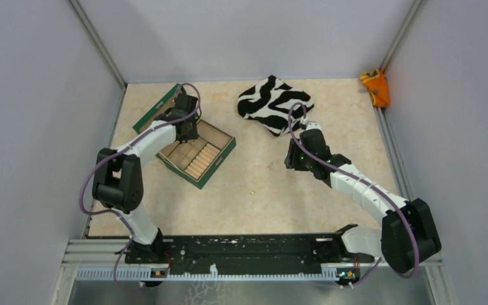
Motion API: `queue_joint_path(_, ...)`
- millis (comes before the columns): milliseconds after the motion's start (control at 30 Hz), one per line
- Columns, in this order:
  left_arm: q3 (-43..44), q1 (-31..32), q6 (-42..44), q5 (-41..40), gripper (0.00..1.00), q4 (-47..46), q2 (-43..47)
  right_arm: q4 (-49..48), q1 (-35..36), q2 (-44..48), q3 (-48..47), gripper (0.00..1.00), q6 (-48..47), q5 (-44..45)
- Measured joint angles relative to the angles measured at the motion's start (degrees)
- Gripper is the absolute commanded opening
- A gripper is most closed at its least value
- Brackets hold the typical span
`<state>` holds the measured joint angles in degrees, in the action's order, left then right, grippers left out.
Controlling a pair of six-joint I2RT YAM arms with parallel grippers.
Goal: Organize the mixed jewelry
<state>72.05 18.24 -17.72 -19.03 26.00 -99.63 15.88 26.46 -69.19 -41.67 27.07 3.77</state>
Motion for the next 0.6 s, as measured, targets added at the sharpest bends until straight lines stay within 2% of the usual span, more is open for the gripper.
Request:
queue_joint_path(133, -0.85, 0.15, -0.31, 2.16, 0.36, -0.07, 1.84, 0.0, 0.0, 0.0, 0.0, 0.43, 0.0, 0.0)
queue_joint_path(267, -4.76, 2.43, -0.28, 4.31, 0.37, -0.24, 9.79, -0.02, 0.0, 0.0, 0.0, 0.43, 0.02, 0.0)
queue_joint_path(433, -7.15, 12.28, -1.18, 5.33, 0.37, -0.48, 19.12, -0.2, 0.0, -0.33, 0.0, 0.42, 0.07, -0.37)
queue_joint_path(600, -10.32, 23.76, -4.9, 7.54, 0.41, -2.14, 20.09, -0.31, 0.0, -0.85, 0.0, 0.42, 0.17, -0.22)
